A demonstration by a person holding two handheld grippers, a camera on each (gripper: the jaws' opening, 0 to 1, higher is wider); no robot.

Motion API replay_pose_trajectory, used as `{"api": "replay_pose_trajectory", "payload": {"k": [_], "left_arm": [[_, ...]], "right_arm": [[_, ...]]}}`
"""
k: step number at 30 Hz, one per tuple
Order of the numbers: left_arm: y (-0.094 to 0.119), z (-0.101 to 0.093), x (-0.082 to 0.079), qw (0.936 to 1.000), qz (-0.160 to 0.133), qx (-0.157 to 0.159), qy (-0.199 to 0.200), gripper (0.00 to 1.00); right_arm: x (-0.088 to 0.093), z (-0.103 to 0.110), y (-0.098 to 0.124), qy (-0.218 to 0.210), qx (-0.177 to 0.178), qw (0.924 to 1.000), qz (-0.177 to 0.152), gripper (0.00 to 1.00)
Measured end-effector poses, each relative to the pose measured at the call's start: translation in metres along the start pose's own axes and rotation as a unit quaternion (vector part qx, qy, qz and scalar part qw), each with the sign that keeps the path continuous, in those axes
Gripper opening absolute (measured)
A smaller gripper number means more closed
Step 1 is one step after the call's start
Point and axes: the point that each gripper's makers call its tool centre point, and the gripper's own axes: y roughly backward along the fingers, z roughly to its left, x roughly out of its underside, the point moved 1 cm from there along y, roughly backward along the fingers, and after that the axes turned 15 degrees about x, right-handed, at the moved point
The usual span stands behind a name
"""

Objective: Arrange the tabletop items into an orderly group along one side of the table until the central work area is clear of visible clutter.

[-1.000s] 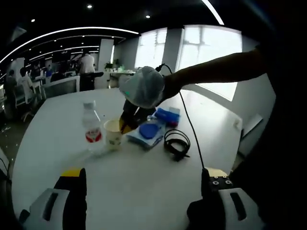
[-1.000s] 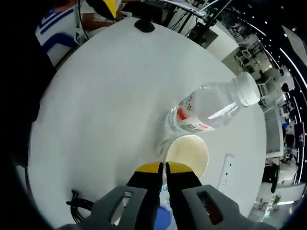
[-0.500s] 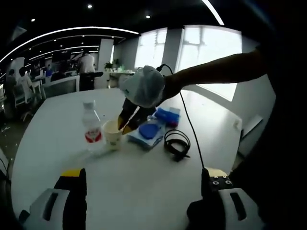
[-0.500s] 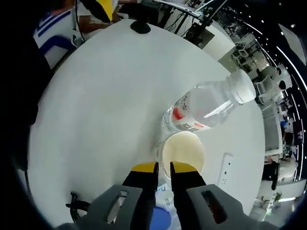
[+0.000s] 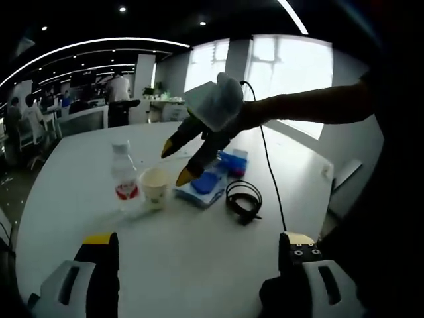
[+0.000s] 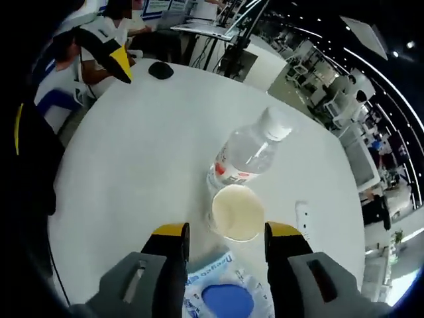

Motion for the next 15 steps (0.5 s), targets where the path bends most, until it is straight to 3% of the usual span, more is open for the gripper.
{"api": "replay_pose_trajectory", "payload": {"k": [5, 10, 12, 15], "left_arm": [[-0.001, -0.001, -0.004, 1.0, -0.004, -0.001, -0.004, 0.99], [-0.001, -0.003, -0.006, 0.9999, -0.01, -0.003, -0.005, 1.0], [-0.001, -0.003, -0.006, 0.9999, -0.009, -0.004, -0.003, 1.0], [-0.001, 0.0, -0.005, 0.9998, -0.015, -0.013, 0.006, 1.0]], "right_arm": [[0.011, 0.0, 0.018, -0.046, 0.015, 0.9988, 0.001, 0.56], [0.027, -0.002, 0.041, -0.127, 0.041, 0.991, 0.007, 0.67], [0.033, -0.005, 0.045, -0.163, 0.054, 0.9851, 0.004, 0.74], [0.036, -0.004, 0.065, -0.251, 0.071, 0.9654, -0.011, 0.81]]}}
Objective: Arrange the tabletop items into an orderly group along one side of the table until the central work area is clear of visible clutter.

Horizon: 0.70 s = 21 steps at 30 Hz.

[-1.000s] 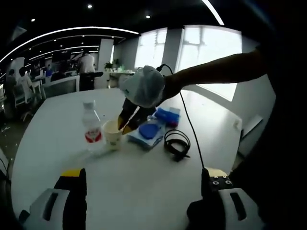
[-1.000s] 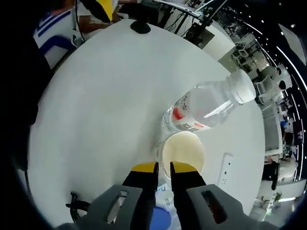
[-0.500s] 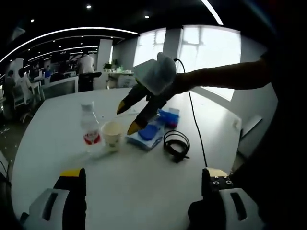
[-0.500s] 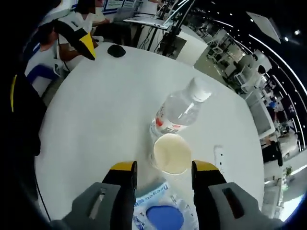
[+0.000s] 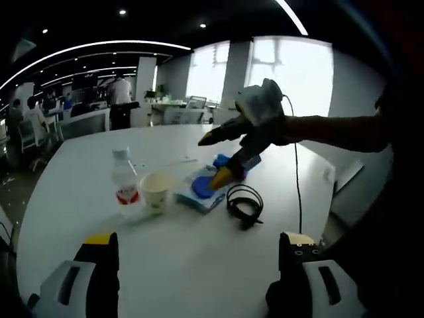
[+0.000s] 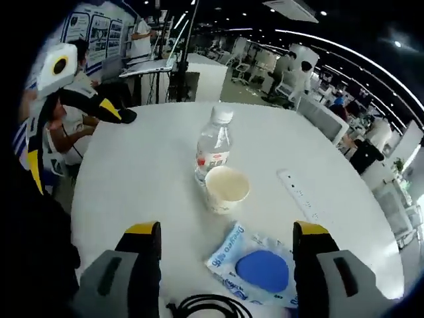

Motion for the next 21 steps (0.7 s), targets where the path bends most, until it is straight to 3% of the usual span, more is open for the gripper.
{"api": "replay_pose_trajectory", "payload": {"k": [7, 13, 21], "left_arm": [[0.0, -0.001, -0.009, 0.9999, -0.015, -0.005, 0.003, 1.0], [0.003, -0.008, -0.021, 0.9997, -0.022, -0.007, -0.002, 1.0], [0.006, -0.009, -0.027, 0.9991, -0.043, -0.003, 0.003, 1.0]], "right_arm": [[0.017, -0.016, 0.031, -0.11, 0.032, 0.9933, -0.02, 0.88], [0.021, -0.027, 0.064, -0.131, 0.058, 0.9888, -0.043, 0.95], [0.047, -0.037, 0.099, -0.154, 0.094, 0.9825, -0.047, 0.99]]}}
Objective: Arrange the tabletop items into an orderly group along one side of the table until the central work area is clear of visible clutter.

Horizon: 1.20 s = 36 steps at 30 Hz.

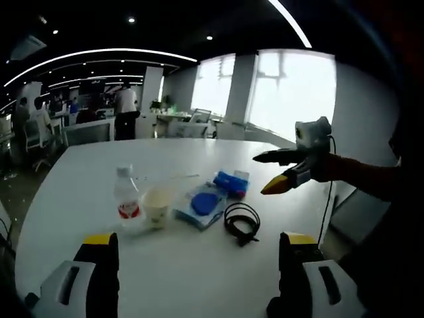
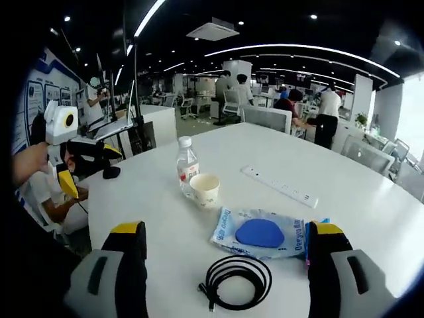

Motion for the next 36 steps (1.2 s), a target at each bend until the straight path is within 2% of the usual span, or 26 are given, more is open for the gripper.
{"api": "replay_pose_trajectory", "payload": {"k": [11, 18, 24, 30, 33, 36], "left_arm": [[0.002, -0.003, -0.003, 1.0, -0.002, 0.001, -0.002, 1.0], [-0.001, -0.004, -0.003, 1.0, 0.0, 0.008, -0.003, 1.0], [-0.001, -0.007, -0.006, 0.9999, 0.002, 0.011, -0.006, 1.0], [0.001, -0.007, -0.003, 0.9998, 0.009, 0.015, -0.009, 1.0], [0.004, -0.003, 0.004, 0.9996, 0.025, 0.005, -0.009, 1.0], [0.006, -0.001, 0.003, 0.9997, 0.024, 0.0, -0.009, 1.0]], "right_arm": [[0.025, -0.048, 0.059, -0.039, 0.071, 0.9966, 0.007, 0.99], [0.039, -0.072, 0.086, -0.06, 0.101, 0.9931, 0.01, 0.99], [0.048, -0.079, 0.093, -0.067, 0.105, 0.9921, 0.016, 0.99], [0.05, -0.079, 0.093, -0.079, 0.105, 0.9912, 0.017, 0.99], [0.049, -0.082, 0.092, -0.085, 0.106, 0.9906, 0.016, 0.99], [0.049, -0.08, 0.091, -0.083, 0.104, 0.9909, 0.019, 0.99]]}}
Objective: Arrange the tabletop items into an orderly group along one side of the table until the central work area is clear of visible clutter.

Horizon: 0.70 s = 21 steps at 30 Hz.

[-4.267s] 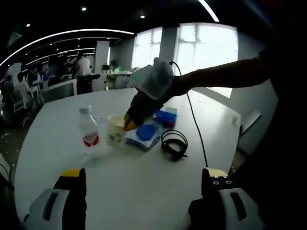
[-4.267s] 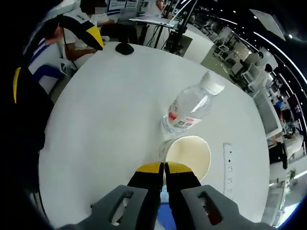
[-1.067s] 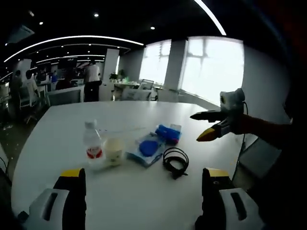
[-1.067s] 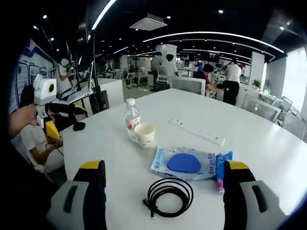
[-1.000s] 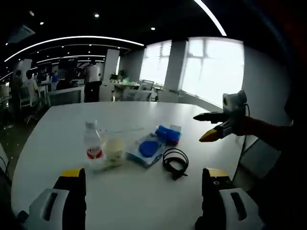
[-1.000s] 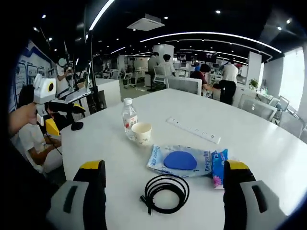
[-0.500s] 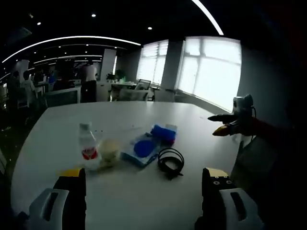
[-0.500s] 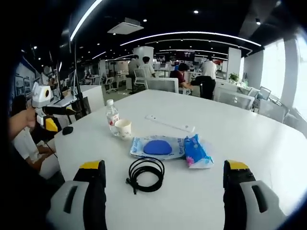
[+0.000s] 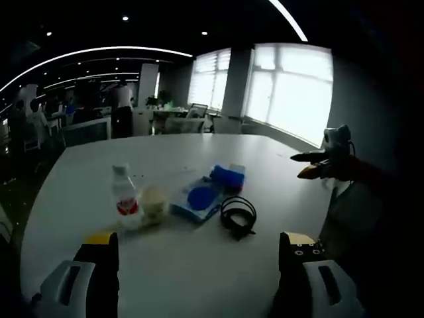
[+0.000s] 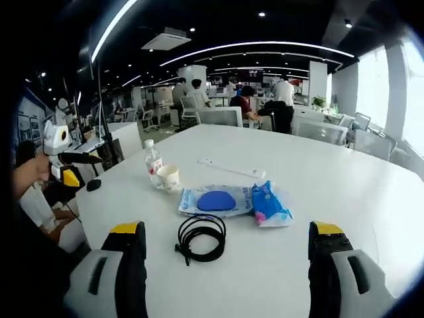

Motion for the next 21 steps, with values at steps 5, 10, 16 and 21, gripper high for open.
{"api": "replay_pose_trajectory", "payload": {"k": [5, 10, 16, 21], "left_arm": [[0.002, 0.004, -0.003, 0.9999, -0.001, -0.009, -0.005, 1.0], [0.002, 0.005, -0.009, 0.9999, -0.004, -0.014, -0.008, 1.0], [-0.007, 0.004, -0.011, 0.9998, -0.004, -0.018, -0.011, 0.99], [-0.023, -0.001, -0.009, 0.9999, 0.007, -0.012, -0.007, 0.99]], "right_arm": [[0.004, 0.0, -0.004, -0.002, -0.003, 1.0, 0.007, 0.99], [0.008, -0.004, -0.01, -0.001, -0.008, 0.9999, 0.012, 0.99], [0.014, -0.004, -0.017, -0.004, -0.016, 0.9996, 0.023, 0.96], [0.022, -0.003, -0.025, -0.002, -0.026, 0.9991, 0.034, 0.92]]}}
